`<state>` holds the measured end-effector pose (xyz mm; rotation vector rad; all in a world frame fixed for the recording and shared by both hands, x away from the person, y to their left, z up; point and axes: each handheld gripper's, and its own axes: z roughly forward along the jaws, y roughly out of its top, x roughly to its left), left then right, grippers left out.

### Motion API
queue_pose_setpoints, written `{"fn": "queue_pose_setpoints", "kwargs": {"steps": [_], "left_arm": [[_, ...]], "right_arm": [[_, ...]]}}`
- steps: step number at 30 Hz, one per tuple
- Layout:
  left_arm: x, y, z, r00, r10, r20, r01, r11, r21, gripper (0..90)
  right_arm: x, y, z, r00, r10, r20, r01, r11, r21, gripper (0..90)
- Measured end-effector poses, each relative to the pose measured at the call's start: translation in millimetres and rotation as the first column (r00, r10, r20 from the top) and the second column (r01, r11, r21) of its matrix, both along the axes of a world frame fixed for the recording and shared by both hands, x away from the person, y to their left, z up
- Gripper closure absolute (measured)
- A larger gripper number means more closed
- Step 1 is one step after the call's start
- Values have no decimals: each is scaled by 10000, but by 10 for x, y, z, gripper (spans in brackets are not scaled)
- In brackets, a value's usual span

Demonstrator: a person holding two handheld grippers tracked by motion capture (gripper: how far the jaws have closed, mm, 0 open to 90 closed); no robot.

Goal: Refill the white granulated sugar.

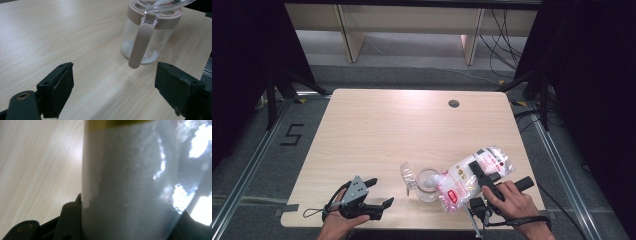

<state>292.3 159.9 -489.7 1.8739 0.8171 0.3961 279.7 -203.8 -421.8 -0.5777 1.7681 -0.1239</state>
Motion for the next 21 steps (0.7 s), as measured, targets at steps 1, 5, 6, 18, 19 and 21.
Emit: {"fn": "queue_pose_setpoints", "kwargs": {"steps": [1, 5, 6, 18, 19, 21], "left_arm": [[-5, -1, 2, 10000, 27, -18, -27, 10000, 59, 153], [11, -5, -9, 10000, -53, -24, 53, 10000, 32, 153], [10, -6, -9, 10000, -55, -41, 56, 10000, 24, 153], [-6, -11, -3, 10000, 6, -80, -5, 10000, 53, 153], [-6, -11, -3, 10000, 6, -80, -5, 10000, 53, 152], [-7, -12, -1, 10000, -15, -49, 16, 10000, 89, 153]], "right_arm": [[7, 9, 11, 9999, 147, 24, -147, 9998, -105, 547], [-4, -4, 9, 10000, 16, 1, -16, 10000, 57, 548], [-6, -7, 8, 10000, -15, 0, 15, 10000, 95, 548], [-13, 7, 20, 10000, 17, 32, -17, 10000, 33, 552], [-13, 7, 20, 10000, 17, 32, -17, 10000, 33, 552], [-14, 7, 15, 10000, 15, 25, -15, 10000, 26, 553]]}}
